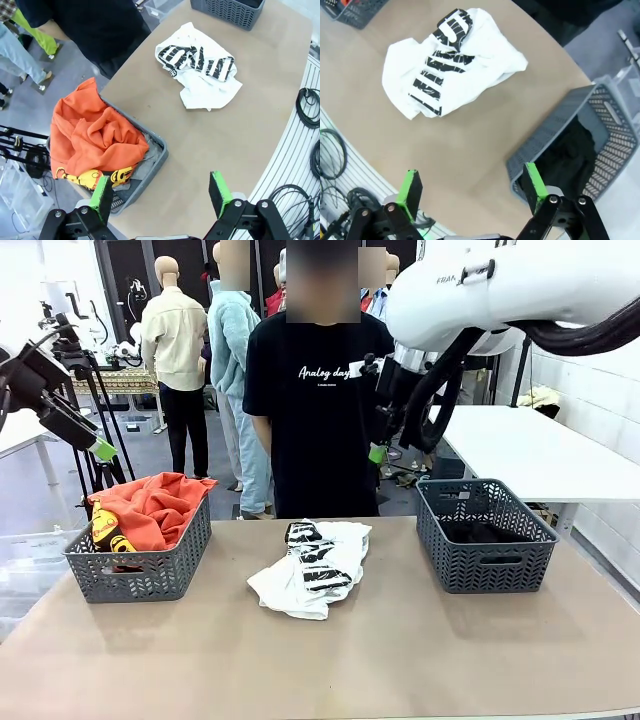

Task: Sort the tops and bottoms.
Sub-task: Lift clothes from the center of the table with your right hand.

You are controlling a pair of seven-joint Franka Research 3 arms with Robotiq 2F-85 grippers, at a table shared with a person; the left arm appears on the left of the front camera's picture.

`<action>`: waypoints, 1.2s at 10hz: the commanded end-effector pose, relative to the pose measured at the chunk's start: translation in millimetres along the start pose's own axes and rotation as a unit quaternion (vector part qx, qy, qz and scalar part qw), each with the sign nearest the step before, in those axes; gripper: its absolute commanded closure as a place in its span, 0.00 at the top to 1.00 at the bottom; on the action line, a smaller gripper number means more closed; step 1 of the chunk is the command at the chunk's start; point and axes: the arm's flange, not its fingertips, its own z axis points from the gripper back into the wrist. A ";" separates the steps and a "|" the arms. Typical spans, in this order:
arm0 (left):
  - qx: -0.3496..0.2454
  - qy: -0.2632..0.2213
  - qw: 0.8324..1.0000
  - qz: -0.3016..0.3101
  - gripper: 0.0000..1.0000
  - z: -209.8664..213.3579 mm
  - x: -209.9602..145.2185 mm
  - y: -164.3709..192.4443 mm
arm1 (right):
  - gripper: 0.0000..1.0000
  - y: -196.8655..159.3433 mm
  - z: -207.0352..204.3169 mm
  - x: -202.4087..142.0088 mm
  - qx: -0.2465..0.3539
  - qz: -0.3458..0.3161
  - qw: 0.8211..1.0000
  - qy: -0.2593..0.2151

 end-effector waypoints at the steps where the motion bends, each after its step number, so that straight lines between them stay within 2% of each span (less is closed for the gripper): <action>1: -0.002 -0.001 1.000 0.001 1.00 0.6 -1.9 -0.8 | 1.00 2.4 16.7 -10.7 -0.007 -0.002 1.000 -0.014; 3: -0.002 -0.001 1.000 0.001 1.00 0.6 -1.9 -0.8 | 1.00 0.5 12.0 -2.2 -0.005 -0.001 1.000 -0.008; 4: -0.002 -0.001 1.000 0.001 1.00 0.6 -1.9 -0.8 | 1.00 4.9 1.1 -9.4 -0.025 0.009 0.998 -0.061; 5: -0.002 -0.001 1.000 0.001 1.00 0.6 -1.9 -0.8 | 1.00 9.8 -14.3 15.6 -0.065 0.039 0.991 -0.108; 6: -0.002 -0.001 1.000 0.001 1.00 0.6 -1.9 -0.8 | 1.00 15.2 -32.7 53.8 -0.101 0.050 0.987 -0.118; 7: -0.002 -0.001 1.000 0.001 1.00 0.6 -1.9 -0.8 | 1.00 21.1 -58.7 98.4 -0.113 0.074 0.985 -0.112; 9: -0.002 -0.001 1.000 0.001 1.00 0.6 -1.9 -0.8 | 1.00 20.6 -114.4 155.6 -0.097 0.090 0.988 -0.078; 11: -0.002 -0.001 1.000 0.001 1.00 0.6 -1.9 -0.8 | 1.00 20.1 -170.8 187.9 -0.062 0.105 0.992 -0.039; 12: -0.002 -0.001 1.000 0.001 1.00 0.6 -1.9 -0.8 | 1.00 22.7 -192.8 197.2 -0.063 0.114 0.991 -0.018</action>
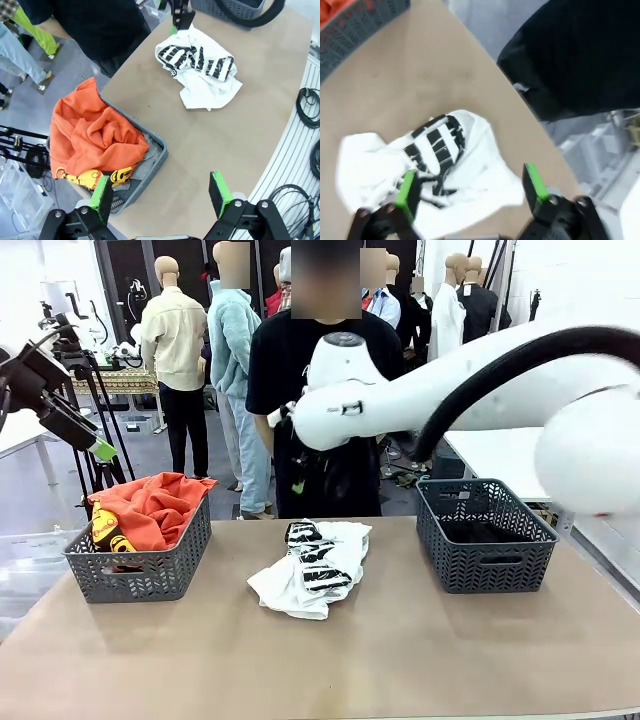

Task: Sort the tops and bottoms.
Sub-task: Lift clothes from the center of the table with your right hand.

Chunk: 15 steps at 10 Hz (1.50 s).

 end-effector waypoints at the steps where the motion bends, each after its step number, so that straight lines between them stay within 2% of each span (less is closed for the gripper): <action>1: -0.002 -0.002 1.000 0.001 1.00 0.9 -1.8 -0.7 | 1.00 -6.4 -17.0 42.7 -0.001 0.022 0.999 0.043; 2: -0.002 -0.002 1.000 0.001 1.00 0.9 -1.8 -0.7 | 1.00 -6.1 -13.7 39.1 0.025 0.016 0.997 0.075; 3: -0.002 -0.002 1.000 0.001 1.00 0.9 -1.8 -0.7 | 1.00 4.4 -18.5 7.3 0.010 0.005 1.000 0.021; 4: -0.002 -0.002 1.000 0.001 1.00 0.9 -1.8 -0.7 | 1.00 4.4 -18.5 7.3 0.010 0.005 1.000 0.021; 5: -0.002 -0.002 1.000 0.001 1.00 0.9 -1.8 -0.7 | 1.00 9.2 -26.6 13.4 0.022 0.007 0.999 0.047; 6: -0.002 -0.002 1.000 0.001 1.00 0.9 -1.8 -0.7 | 1.00 20.7 -23.6 2.7 0.013 -0.013 0.998 0.059; 8: -0.002 -0.002 1.000 0.001 1.00 0.9 -1.8 -0.7 | 1.00 26.0 -59.3 -25.9 0.027 -0.049 0.996 0.067; 10: -0.002 -0.002 1.000 0.001 1.00 0.9 -1.8 -0.7 | 1.00 29.2 -87.5 -40.8 0.007 -0.082 0.991 0.103; 13: -0.002 -0.002 1.000 0.001 1.00 0.9 -1.8 -0.7 | 1.00 29.5 -100.3 -49.4 0.008 -0.101 0.987 0.121; 15: -0.002 -0.002 1.000 0.001 1.00 0.9 -1.8 -0.7 | 1.00 28.4 -110.6 -43.4 0.014 -0.095 0.986 0.135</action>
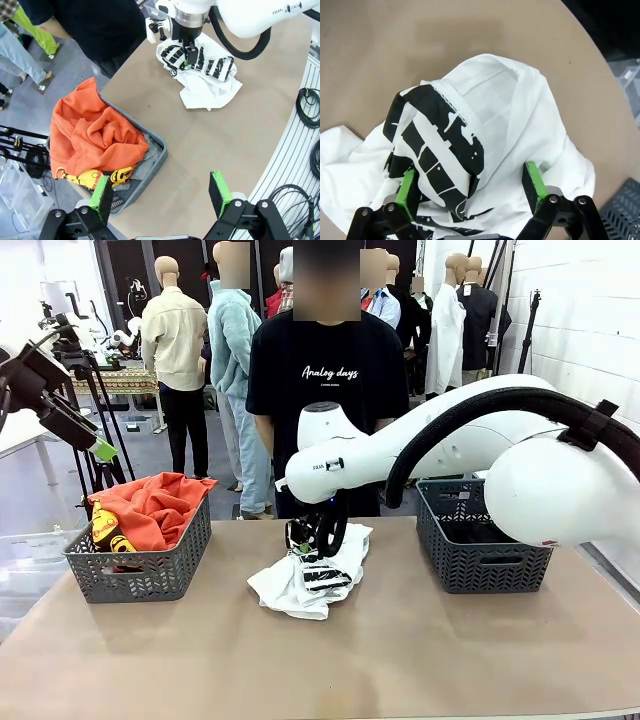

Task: Sort the tops and bottoms.
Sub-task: Lift clothes from the center of the table with your right hand.

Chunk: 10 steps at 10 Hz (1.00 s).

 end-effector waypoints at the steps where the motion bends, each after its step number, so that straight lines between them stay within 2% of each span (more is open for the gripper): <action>1: -0.002 -0.002 1.000 0.001 1.00 0.8 -1.7 -0.7 | 1.00 2.1 -4.2 5.3 -0.005 -0.005 1.000 0.022; 4: -0.002 -0.002 1.000 0.001 1.00 0.8 -1.7 -0.7 | 1.00 16.8 27.5 7.6 -0.070 -0.095 0.993 0.001; 6: -0.002 -0.002 1.000 0.001 1.00 0.8 -1.7 -0.7 | 1.00 33.8 53.2 14.2 -0.124 -0.123 0.985 -0.016; 8: -0.002 -0.002 1.000 0.001 1.00 0.8 -1.7 -0.7 | 1.00 37.0 60.4 17.2 -0.114 -0.158 0.981 -0.011; 10: -0.002 -0.002 1.000 0.001 1.00 0.8 -1.7 -0.7 | 1.00 23.2 43.1 18.3 -0.093 -0.175 0.980 0.001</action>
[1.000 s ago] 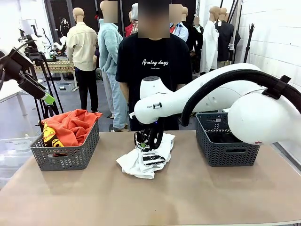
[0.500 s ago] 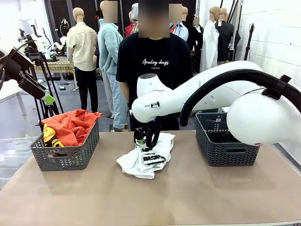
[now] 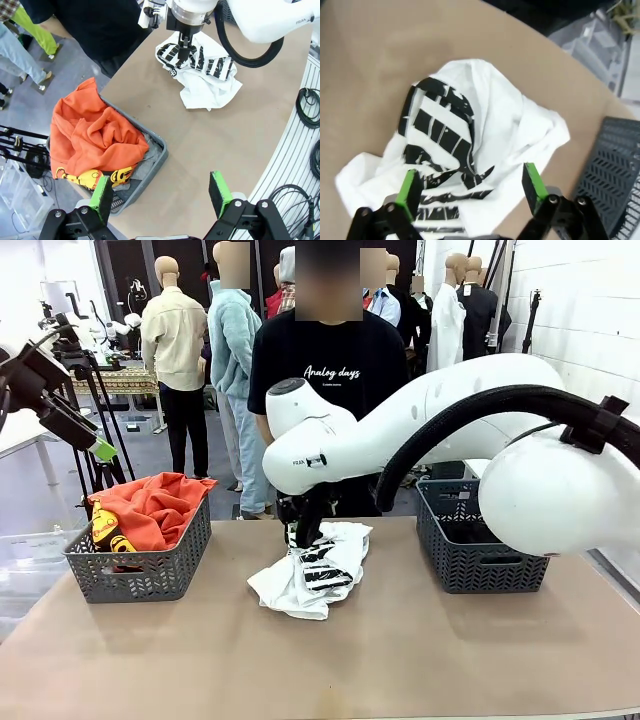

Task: Sort the tops and bottoms.
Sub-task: Lift clothes from the center of the table with your right hand.

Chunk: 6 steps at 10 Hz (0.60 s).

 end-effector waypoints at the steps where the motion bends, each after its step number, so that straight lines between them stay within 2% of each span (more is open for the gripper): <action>1: -0.002 -0.001 1.000 0.001 1.00 0.6 -1.7 -0.7 | 1.00 -8.0 -18.4 7.6 0.009 -0.039 0.999 0.013; 6: -0.002 -0.001 1.000 0.001 1.00 0.6 -1.7 -0.7 | 1.00 -12.1 -49.5 2.0 0.063 -0.089 0.994 0.012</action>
